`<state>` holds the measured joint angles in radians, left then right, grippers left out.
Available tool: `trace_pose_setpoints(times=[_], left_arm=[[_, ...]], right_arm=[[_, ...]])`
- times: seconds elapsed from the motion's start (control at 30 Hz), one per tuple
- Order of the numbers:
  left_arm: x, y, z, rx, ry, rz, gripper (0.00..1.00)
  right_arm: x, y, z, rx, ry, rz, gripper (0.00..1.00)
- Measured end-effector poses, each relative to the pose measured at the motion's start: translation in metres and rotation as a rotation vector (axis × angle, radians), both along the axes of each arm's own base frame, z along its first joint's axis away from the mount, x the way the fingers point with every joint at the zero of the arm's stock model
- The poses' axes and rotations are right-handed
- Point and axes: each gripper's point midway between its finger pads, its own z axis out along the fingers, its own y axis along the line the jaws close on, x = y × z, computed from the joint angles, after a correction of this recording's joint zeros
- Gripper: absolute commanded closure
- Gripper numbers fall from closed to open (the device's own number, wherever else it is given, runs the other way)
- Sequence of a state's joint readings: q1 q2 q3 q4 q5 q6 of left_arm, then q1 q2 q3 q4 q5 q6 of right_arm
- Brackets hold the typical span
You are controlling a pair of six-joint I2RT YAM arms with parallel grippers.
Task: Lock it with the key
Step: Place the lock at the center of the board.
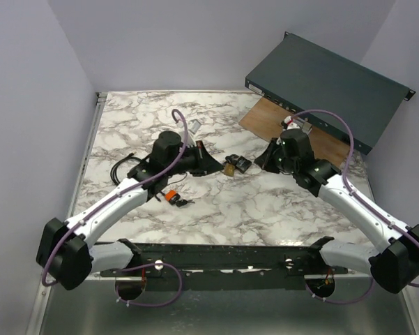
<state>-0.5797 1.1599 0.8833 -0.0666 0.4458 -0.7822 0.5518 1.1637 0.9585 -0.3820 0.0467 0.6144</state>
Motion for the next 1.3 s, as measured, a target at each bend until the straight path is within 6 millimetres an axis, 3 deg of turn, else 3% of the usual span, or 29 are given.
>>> trace_pose_setpoints(times=[0.13,0.33,0.6,0.8,0.83,0.9,1.07,1.3], left_arm=[[-0.007,-0.039,-0.024,-0.018,0.071,-0.06,1.0],[-0.014,-0.095,-0.084,0.012,0.221,-0.124,1.0],[-0.005,-0.152,-0.136,0.015,0.34,-0.138,1.0],[-0.005,-0.165,-0.176,0.042,0.416,-0.118,1.0],[-0.006,-0.166,-0.18,0.045,0.425,-0.116,0.98],[-0.007,-0.166,-0.188,0.051,0.446,-0.109,0.85],[-0.007,-0.166,-0.188,0.043,0.446,-0.105,0.64],[-0.008,-0.149,-0.192,0.084,0.425,-0.066,0.59]], right_arm=[[-0.005,-0.023,-0.02,0.002,0.065,-0.097,0.99],[-0.016,-0.045,-0.029,-0.019,0.097,-0.198,0.99],[-0.032,-0.065,-0.056,-0.052,0.159,-0.285,0.99],[-0.04,-0.071,-0.075,-0.073,0.206,-0.309,0.99],[-0.041,-0.071,-0.078,-0.077,0.213,-0.31,0.99],[-0.043,-0.072,-0.084,-0.085,0.228,-0.312,0.99],[-0.048,-0.071,-0.104,-0.107,0.281,-0.302,0.99],[-0.052,-0.065,-0.116,-0.097,0.316,-0.273,0.99]])
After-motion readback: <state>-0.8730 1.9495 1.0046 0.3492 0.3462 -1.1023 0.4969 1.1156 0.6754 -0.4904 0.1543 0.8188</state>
